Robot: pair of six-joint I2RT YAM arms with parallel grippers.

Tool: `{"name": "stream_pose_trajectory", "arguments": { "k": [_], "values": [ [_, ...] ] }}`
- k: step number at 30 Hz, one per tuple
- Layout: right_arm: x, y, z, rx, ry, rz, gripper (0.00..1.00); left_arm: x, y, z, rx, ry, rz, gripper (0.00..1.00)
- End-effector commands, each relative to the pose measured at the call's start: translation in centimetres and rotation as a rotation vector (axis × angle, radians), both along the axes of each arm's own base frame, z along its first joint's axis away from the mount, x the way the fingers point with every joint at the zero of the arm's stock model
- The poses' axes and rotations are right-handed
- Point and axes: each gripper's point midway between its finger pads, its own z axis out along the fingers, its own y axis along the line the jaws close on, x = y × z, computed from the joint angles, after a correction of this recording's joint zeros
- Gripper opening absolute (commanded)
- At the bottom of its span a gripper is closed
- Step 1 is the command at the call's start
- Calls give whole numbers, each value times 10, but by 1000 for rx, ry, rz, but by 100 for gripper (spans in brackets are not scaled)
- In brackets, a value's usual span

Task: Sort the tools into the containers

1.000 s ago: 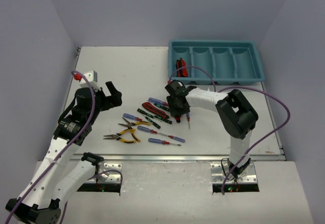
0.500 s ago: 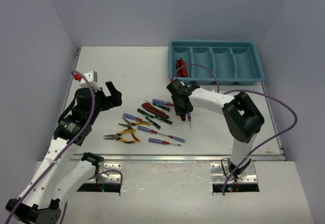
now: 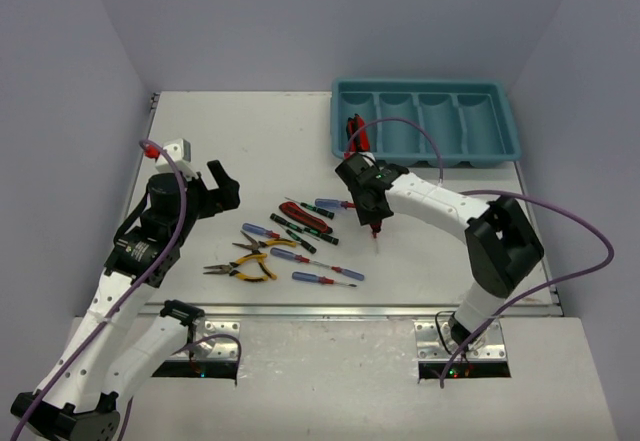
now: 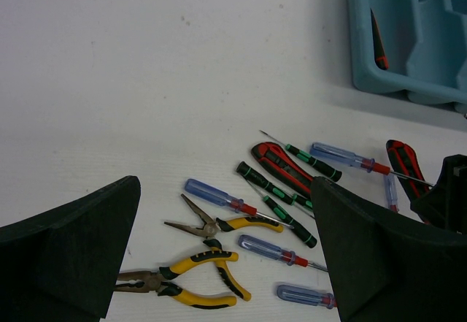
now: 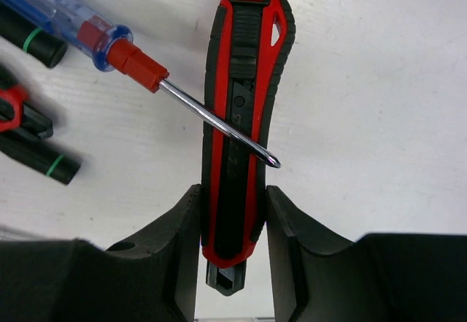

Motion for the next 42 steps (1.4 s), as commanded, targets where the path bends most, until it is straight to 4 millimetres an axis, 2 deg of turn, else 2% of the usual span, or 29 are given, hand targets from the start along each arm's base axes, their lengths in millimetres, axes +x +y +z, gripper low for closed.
{"name": "stream_pose_trajectory", "arguments": {
  "k": [1,7,10,14,17,19,22,24,27,30,33,34,36,38,42],
  "values": [
    [-7,-18,28,-127,-58,14,0,3,2,12,-8,-49,4,100],
    [-16,-55,38,-346,-60,-4,0,4,2,11,-8,-47,5,100],
    [-20,-62,37,-365,-58,-5,0,4,2,11,-7,-47,5,100],
    [-21,-71,48,-363,-113,-45,0,4,1,11,-8,-46,2,100],
    [-16,-72,61,-347,-157,-62,0,4,1,10,-8,-44,2,100],
    [-10,-68,76,-312,-198,-70,0,4,1,11,-9,-46,1,100],
    [4,-46,96,-188,-260,-39,0,3,1,13,-10,-52,1,100],
    [18,-28,113,-88,-310,-13,0,3,2,14,-11,-56,4,100],
    [44,-21,134,-8,-358,-13,0,2,3,14,-9,-57,11,100],
    [90,-13,148,99,-408,-42,0,3,4,13,-6,-53,16,100],
    [145,-4,147,155,-461,-54,0,4,4,11,-4,-44,18,100],
    [163,2,132,162,-438,-43,0,4,4,10,-3,-41,18,100],
    [194,15,145,203,-470,-32,0,4,4,9,-1,-37,20,100],
    [225,20,134,193,-464,-34,0,4,5,9,-1,-34,24,100],
    [264,27,116,183,-464,-11,0,4,6,9,-2,-39,32,100]
  ]
}}
